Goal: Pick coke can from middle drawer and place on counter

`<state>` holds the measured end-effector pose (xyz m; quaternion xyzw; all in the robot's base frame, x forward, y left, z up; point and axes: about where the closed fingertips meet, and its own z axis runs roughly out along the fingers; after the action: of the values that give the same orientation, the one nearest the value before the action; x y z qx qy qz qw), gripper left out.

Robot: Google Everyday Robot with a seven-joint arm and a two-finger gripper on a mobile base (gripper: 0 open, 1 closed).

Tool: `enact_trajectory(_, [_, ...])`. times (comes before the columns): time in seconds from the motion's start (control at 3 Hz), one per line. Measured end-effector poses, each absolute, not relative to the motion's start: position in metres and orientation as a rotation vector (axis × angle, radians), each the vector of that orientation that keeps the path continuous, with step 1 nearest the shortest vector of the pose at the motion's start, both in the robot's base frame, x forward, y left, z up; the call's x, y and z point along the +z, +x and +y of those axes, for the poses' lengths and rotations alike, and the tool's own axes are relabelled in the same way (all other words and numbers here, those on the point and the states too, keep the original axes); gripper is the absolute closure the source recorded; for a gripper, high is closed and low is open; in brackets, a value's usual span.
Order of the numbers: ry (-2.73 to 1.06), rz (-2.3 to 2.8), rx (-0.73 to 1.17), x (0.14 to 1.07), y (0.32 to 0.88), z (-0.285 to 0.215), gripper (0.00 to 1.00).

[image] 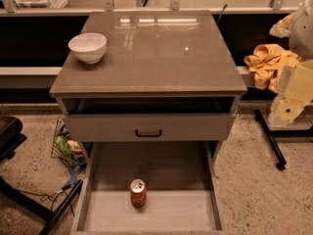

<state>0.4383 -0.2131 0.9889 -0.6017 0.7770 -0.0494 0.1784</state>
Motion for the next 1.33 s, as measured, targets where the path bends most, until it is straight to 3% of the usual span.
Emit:
enact_trajectory(0.33, [-1.702, 2.198, -0.14, 0.989, 0.438, -0.213, 0.0])
enact_trajectory(1.33, [-1.484, 1.955, 0.217, 0.872, 0.435, -0.233, 0.0])
